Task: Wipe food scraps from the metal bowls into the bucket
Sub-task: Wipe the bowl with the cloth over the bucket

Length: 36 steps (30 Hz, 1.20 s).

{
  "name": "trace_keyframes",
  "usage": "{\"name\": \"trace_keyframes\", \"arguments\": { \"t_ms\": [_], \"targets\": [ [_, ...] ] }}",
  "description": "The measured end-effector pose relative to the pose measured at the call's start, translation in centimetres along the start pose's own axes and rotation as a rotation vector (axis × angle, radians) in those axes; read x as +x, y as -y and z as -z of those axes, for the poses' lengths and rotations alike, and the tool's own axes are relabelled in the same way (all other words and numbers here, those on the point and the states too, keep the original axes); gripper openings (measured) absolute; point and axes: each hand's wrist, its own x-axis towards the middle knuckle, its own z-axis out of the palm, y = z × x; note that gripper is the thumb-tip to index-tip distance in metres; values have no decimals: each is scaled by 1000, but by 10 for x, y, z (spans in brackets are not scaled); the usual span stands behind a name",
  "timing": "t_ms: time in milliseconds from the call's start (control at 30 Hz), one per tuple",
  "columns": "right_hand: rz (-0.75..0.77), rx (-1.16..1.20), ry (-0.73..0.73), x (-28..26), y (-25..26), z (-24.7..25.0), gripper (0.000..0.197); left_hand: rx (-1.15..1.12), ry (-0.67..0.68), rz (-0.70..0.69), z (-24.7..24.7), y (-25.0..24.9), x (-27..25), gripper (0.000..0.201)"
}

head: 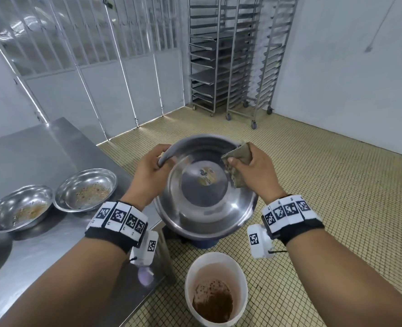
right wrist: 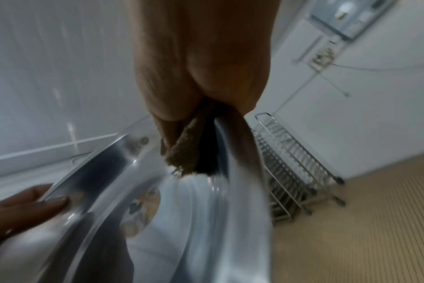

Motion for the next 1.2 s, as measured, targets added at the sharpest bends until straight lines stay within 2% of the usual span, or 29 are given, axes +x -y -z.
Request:
{"name": "trace_keyframes", "arguments": {
  "t_ms": [67, 133, 267, 333, 400, 500, 533, 600, 667, 733, 800, 867, 933, 967, 1033, 1100, 1200],
  "targets": [
    [-96, 121, -85, -8, -9, -9, 17, -79, -116, 48, -3, 4, -5, 19],
    [-160, 147, -100, -12, -16, -13, 20, -89, -149, 58, -6, 7, -8, 20],
    [-102, 32, 44, 2, -2, 4, 23, 18, -12, -9, -10, 9, -12, 18],
    [-57, -47, 67, 9, 6, 10, 26, 46, -7, -34, -13, 7, -10, 14],
    [-84, 16, -2, 7, 4, 6, 22, -1, -96, -25, -15, 6, -8, 14],
    [-226, 179, -105, -9, -12, -11, 27, -115, -264, 19, -12, 7, -5, 11],
    [-248, 185, -97, -14, -16, -15, 29, -106, -262, 17, -10, 7, -4, 13],
    [-268, 158, -67, -12, -19, -14, 32, -22, -164, -14, -9, 7, -4, 18],
    [-224, 77, -7, -1, -12, -5, 36, 73, -44, -57, -11, 2, -6, 20],
    [-168, 9, 14, 7, -2, 3, 30, 49, -37, -42, -15, 0, -7, 17],
    [-171, 45, -41, 8, -2, 2, 28, -50, -119, 8, -17, 2, -6, 15],
    [-240, 139, -100, 3, -10, -8, 32, -150, -256, 38, -19, 4, -6, 13],
    [-306, 226, -96, -5, -20, -21, 34, -202, -357, 31, -21, 5, -5, 10],
    [-323, 256, -90, -7, -22, -24, 34, -199, -363, 28, -22, 5, -6, 10],
    [-320, 267, -92, -6, -23, -23, 31, -128, -307, 22, -20, 6, -7, 10],
    [-291, 233, -79, -1, -22, -14, 27, -41, -192, 29, -11, 6, -3, 10],
    [-198, 145, 46, 4, -17, 2, 24, 63, -14, 50, 2, 2, 5, 13]
  ]
}}
